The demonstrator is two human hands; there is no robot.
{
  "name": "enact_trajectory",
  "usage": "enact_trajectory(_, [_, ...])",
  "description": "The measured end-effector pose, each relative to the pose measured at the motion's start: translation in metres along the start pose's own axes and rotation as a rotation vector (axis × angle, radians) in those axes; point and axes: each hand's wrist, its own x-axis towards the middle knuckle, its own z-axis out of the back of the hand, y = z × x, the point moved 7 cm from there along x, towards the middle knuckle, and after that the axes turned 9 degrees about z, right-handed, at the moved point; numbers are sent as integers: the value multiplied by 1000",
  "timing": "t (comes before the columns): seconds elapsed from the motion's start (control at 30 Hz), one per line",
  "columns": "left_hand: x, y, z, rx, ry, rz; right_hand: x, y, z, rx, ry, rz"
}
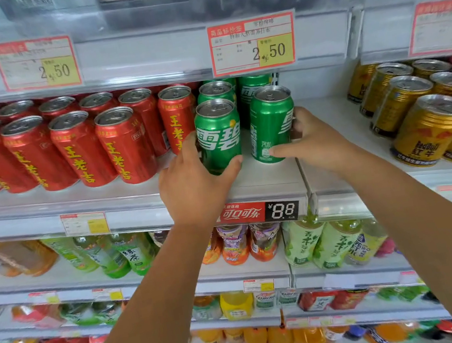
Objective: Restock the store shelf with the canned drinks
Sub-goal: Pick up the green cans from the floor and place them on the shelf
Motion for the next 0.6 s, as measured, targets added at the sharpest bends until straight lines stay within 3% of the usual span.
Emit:
enact_trajectory(0.2, [-3, 1, -2, 9, -76, -38, 8, 0, -4, -75, -142, 9])
enact_trajectory(0.47, [-3, 2, -4, 16, -71, -27, 11, -1, -8, -67, -83, 14])
enact_trajectory(0.6, [-3, 3, -5, 18, -73, -35, 16, -1, -11, -102, -140, 34])
